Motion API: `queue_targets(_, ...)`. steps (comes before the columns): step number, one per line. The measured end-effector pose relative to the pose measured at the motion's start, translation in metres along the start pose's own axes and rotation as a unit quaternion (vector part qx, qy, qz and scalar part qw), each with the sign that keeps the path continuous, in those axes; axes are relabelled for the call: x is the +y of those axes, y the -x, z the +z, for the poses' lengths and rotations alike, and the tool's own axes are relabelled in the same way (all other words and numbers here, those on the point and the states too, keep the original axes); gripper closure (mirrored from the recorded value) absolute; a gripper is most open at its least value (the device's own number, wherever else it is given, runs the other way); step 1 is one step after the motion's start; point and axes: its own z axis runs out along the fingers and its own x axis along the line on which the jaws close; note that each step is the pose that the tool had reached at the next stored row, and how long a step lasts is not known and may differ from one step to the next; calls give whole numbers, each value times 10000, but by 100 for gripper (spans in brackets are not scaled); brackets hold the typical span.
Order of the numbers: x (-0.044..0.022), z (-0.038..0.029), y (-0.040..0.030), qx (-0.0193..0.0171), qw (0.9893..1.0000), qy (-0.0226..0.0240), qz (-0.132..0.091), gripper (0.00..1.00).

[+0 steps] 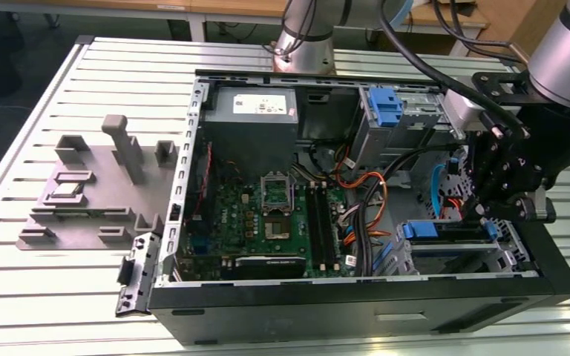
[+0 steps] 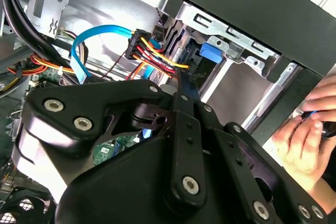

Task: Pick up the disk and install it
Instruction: 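Insert the second disk wire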

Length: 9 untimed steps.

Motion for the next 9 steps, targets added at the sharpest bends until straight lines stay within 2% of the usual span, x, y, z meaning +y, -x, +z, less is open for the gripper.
queue_targets(6,12,0,-1,9,10000,-1,-1,90)
queue_targets(9,52,-2,-3,9,10000,0,-1,90)
